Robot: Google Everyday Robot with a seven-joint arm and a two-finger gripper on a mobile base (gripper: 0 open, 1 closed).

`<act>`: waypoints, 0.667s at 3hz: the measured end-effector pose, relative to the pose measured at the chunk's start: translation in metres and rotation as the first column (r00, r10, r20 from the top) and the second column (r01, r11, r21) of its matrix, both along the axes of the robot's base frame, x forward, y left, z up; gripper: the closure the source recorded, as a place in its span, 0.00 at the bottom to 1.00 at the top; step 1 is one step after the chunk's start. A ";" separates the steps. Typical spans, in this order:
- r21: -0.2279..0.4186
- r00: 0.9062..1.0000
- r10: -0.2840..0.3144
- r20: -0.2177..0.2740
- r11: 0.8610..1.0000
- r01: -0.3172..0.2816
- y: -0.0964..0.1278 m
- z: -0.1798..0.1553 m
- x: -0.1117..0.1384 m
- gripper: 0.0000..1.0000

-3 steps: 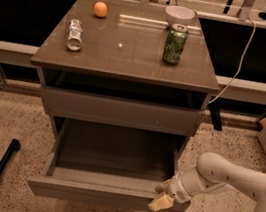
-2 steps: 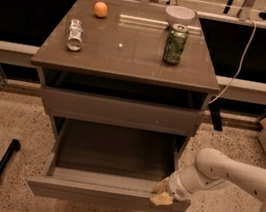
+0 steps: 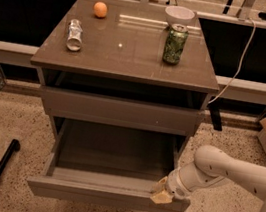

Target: Open middle drawer

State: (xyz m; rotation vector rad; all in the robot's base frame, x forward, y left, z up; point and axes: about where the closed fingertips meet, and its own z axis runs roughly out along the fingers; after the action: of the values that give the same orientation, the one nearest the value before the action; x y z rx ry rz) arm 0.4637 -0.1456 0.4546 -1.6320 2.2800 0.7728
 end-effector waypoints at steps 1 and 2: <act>0.002 1.000 0.002 -0.003 1.000 -0.002 0.000 0.000 0.000 1.00; 0.003 1.000 0.002 -0.012 1.000 -0.002 -0.001 -0.003 -0.001 0.87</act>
Offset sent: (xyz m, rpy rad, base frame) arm -0.0021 -0.0101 -0.0124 0.0098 0.0476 -0.0041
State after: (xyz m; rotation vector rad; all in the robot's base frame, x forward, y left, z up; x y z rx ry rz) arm 0.4627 -0.1470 0.4514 -1.6322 2.2848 0.7889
